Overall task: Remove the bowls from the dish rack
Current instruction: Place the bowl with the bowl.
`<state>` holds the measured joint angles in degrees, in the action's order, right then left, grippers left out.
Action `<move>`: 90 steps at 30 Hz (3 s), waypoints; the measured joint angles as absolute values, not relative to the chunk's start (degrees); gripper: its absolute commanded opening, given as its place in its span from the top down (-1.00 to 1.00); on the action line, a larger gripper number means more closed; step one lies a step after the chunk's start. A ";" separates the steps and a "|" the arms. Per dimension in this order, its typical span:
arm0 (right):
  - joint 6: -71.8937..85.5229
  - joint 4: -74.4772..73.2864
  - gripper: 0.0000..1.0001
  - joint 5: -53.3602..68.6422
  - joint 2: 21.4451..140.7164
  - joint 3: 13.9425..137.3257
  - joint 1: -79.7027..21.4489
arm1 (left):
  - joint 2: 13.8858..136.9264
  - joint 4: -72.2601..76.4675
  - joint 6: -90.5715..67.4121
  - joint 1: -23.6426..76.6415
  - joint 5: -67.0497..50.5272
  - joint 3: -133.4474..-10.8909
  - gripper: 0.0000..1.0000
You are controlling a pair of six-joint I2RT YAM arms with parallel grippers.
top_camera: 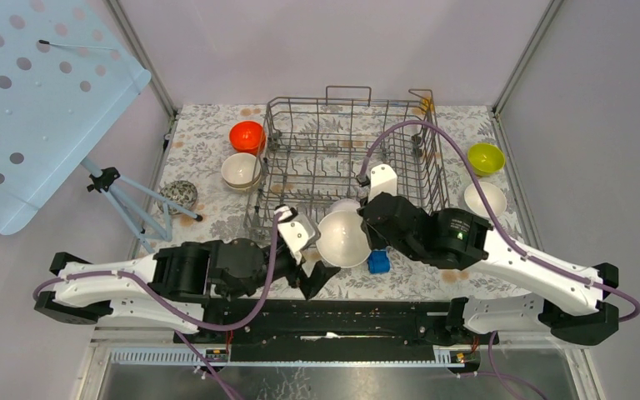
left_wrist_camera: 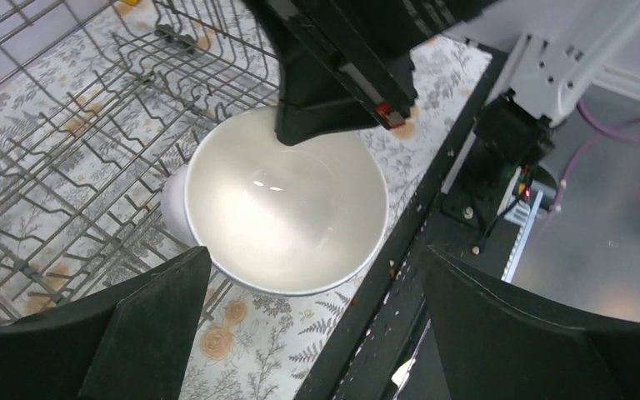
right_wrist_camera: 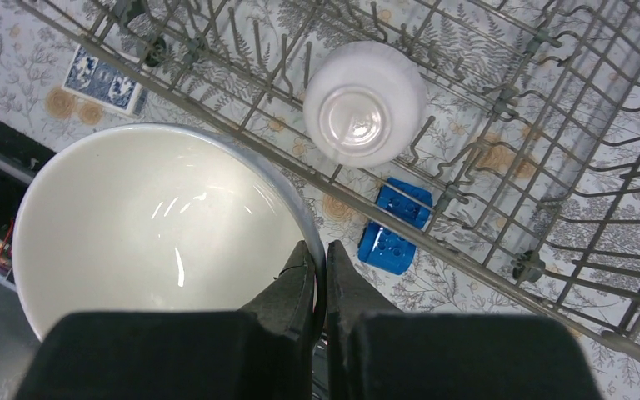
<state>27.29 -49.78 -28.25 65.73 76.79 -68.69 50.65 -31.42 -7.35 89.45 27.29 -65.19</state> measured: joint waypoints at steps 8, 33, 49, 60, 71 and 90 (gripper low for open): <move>28.27 -50.39 1.00 -32.82 64.84 76.77 -68.69 | 52.01 -26.94 -24.71 89.43 40.49 -64.90 -0.92; 23.79 -50.54 1.00 -43.40 63.61 94.74 -34.70 | 45.41 -13.98 -54.57 89.19 57.47 -46.54 -0.96; 37.21 -44.49 1.00 -29.06 79.33 96.92 9.74 | 40.93 -13.13 -60.95 89.19 56.29 -38.13 -0.96; 39.79 -36.38 1.00 -23.03 79.57 72.18 16.58 | 40.93 -12.78 -63.59 89.19 56.62 -33.89 -0.96; 39.77 -29.32 1.00 -21.61 81.23 63.96 19.11 | 45.95 -11.77 -65.67 89.19 55.75 -32.75 -0.97; 39.77 -24.93 1.00 -19.73 82.74 57.71 20.38 | 50.37 -13.41 -70.63 89.19 54.39 -32.75 -0.97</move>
<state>39.77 -24.93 -19.73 82.74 57.71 20.38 50.37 -13.41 -70.63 89.19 54.39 -32.75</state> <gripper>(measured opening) 0.055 0.987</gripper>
